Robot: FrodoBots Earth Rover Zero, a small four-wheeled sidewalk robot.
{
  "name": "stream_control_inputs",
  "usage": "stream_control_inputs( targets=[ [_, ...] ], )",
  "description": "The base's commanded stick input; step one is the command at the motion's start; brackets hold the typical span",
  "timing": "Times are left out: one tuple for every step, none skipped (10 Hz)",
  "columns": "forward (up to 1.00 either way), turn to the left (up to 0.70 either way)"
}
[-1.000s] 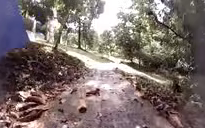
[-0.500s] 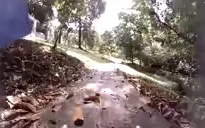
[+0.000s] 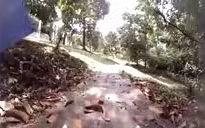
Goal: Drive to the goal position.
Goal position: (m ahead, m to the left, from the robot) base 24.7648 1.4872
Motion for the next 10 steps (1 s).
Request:
stream_control_inputs(
  targets=[
    [0.5, 0.0],
    [0.5, 0.0],
    [0.5, 0.0],
    [0.5, 0.0],
    [0.5, 0.0],
    [0.5, 0.0],
    [0.5, 0.0],
    [0.5, 0.0],
    [0.5, 0.0],
    [0.5, 0.0]
  ],
)
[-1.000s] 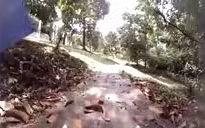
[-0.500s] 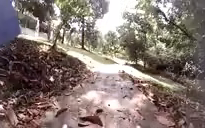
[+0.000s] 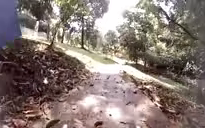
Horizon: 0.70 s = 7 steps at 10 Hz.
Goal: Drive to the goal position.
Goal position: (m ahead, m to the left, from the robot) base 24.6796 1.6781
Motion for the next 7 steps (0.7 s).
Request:
stream_control_inputs(
  targets=[
    [0.5, 0.0],
    [0.5, -0.38],
    [0.5, -0.15],
    [0.5, 0.0],
    [0.5, 0.0],
    [0.5, 0.0],
    [0.5, 0.0]
  ],
)
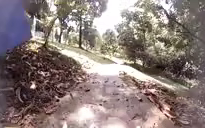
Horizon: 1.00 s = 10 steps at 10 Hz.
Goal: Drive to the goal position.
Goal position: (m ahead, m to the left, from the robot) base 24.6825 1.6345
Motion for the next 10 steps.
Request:
stream_control_inputs(
  targets=[
    [0.5, 0.0],
    [0.5, 0.0],
    [0.5, 0.0],
    [0.5, 0.0],
    [0.5, -0.03],
    [0.5, -0.41],
    [0.5, -0.22],
    [0.5, -0.01],
    [0.5, 0.0],
    [0.5, 0.0]
  ],
)
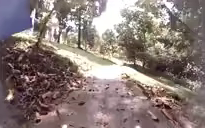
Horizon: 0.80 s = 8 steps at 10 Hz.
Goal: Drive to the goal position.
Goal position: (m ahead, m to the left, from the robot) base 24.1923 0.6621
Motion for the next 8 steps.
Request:
stream_control_inputs(
  targets=[
    [0.5, 0.0],
    [0.5, 0.0],
    [0.5, 0.0],
    [0.5, 0.0],
    [0.5, 0.0],
    [0.5, 0.0],
    [0.5, 0.0],
    [0.5, 0.0]
  ],
)
